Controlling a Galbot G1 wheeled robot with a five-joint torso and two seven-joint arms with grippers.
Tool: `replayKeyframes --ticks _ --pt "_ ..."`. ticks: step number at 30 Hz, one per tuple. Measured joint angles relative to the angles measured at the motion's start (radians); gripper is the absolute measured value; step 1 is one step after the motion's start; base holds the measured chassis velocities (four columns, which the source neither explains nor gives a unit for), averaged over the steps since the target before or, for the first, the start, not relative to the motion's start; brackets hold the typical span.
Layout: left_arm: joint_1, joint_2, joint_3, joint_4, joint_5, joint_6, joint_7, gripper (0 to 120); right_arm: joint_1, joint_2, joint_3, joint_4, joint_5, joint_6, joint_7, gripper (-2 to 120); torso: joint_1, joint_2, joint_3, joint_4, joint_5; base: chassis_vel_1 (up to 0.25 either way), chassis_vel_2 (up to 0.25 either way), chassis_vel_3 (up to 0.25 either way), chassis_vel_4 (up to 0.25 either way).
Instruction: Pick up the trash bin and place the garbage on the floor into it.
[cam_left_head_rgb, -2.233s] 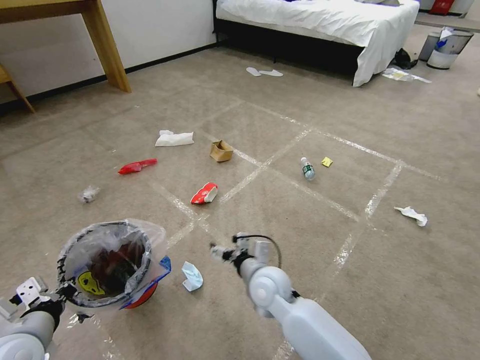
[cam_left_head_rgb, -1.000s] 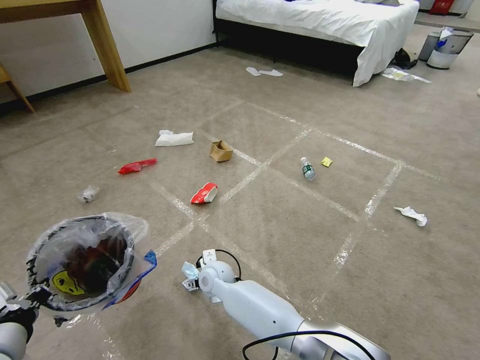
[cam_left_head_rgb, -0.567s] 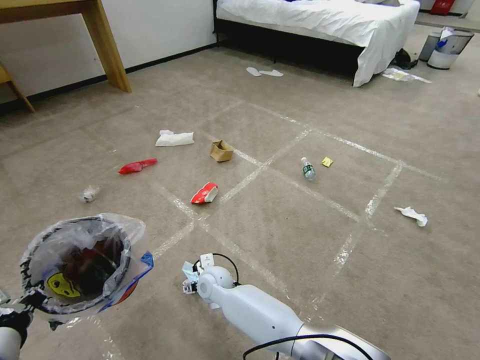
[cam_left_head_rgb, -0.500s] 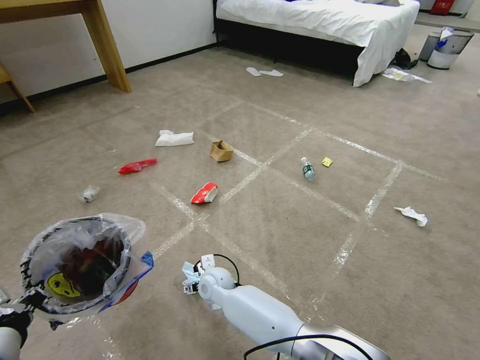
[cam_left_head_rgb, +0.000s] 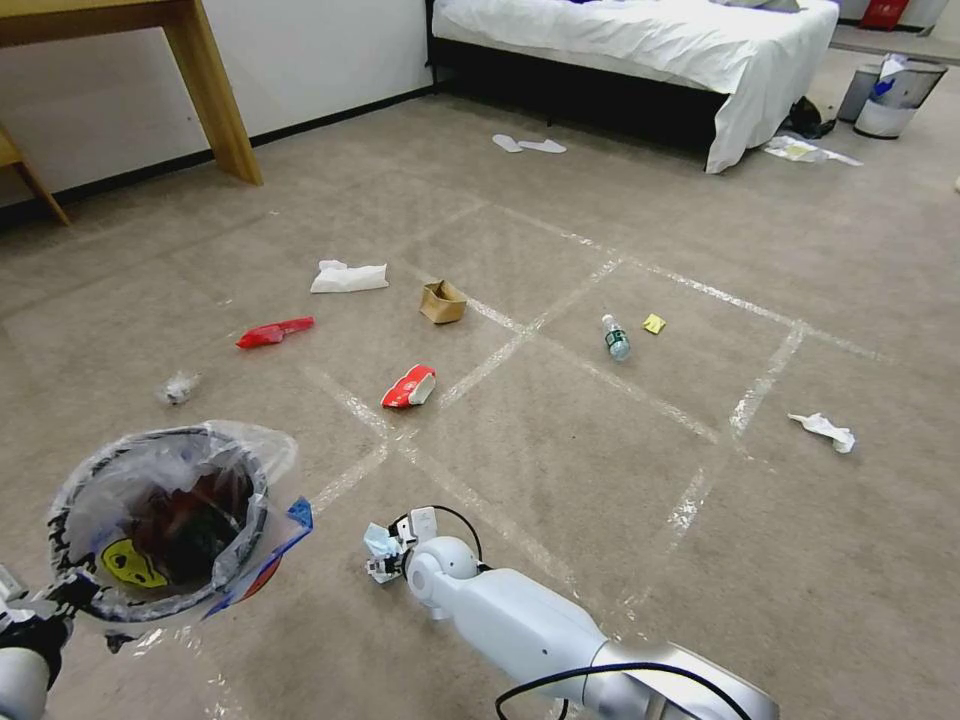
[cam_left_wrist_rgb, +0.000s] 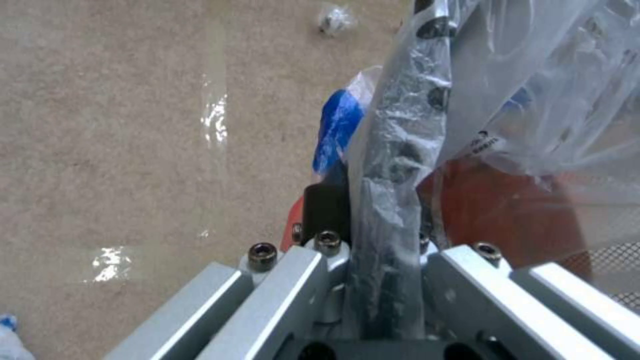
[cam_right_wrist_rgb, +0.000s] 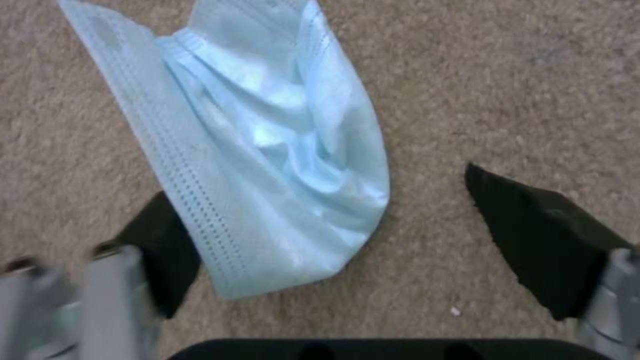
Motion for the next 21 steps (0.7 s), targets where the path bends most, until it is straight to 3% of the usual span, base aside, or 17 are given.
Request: replayKeyframes --ticks 4,11,16,19,21 --pt "0.000 -0.004 0.001 -0.007 0.001 -0.001 0.001 0 -0.008 0.000 -0.015 -0.007 -0.012 0.009 -0.018 70 0.000 0.001 0.000 -0.0013 -0.0005 0.000 0.000 0.000 0.000" --pt "0.002 -0.008 0.001 -0.008 0.005 -0.006 0.003 0 -0.014 -0.002 -0.030 -0.011 -0.019 0.025 -0.044 59 0.000 0.001 0.000 -0.0017 -0.0010 0.000 0.000 0.000 0.000" --pt "-0.001 -0.017 0.016 -0.002 0.023 -0.012 0.007 0 -0.025 -0.002 -0.032 -0.017 -0.025 0.030 -0.067 42 0.000 0.000 0.000 -0.0008 -0.0008 0.000 0.000 0.000 0.000" --pt "-0.001 -0.017 0.017 0.000 0.023 -0.012 0.008 0 -0.032 0.000 -0.033 -0.010 -0.024 0.030 -0.080 37 0.000 0.000 0.001 0.0019 0.0021 0.000 0.000 0.000 0.000" --pt "-0.001 -0.016 0.017 0.002 0.024 -0.013 0.007 0 -0.034 0.000 -0.032 -0.004 -0.021 0.029 -0.079 32 0.000 0.000 0.000 0.0019 0.0013 0.000 0.000 0.000 0.000"
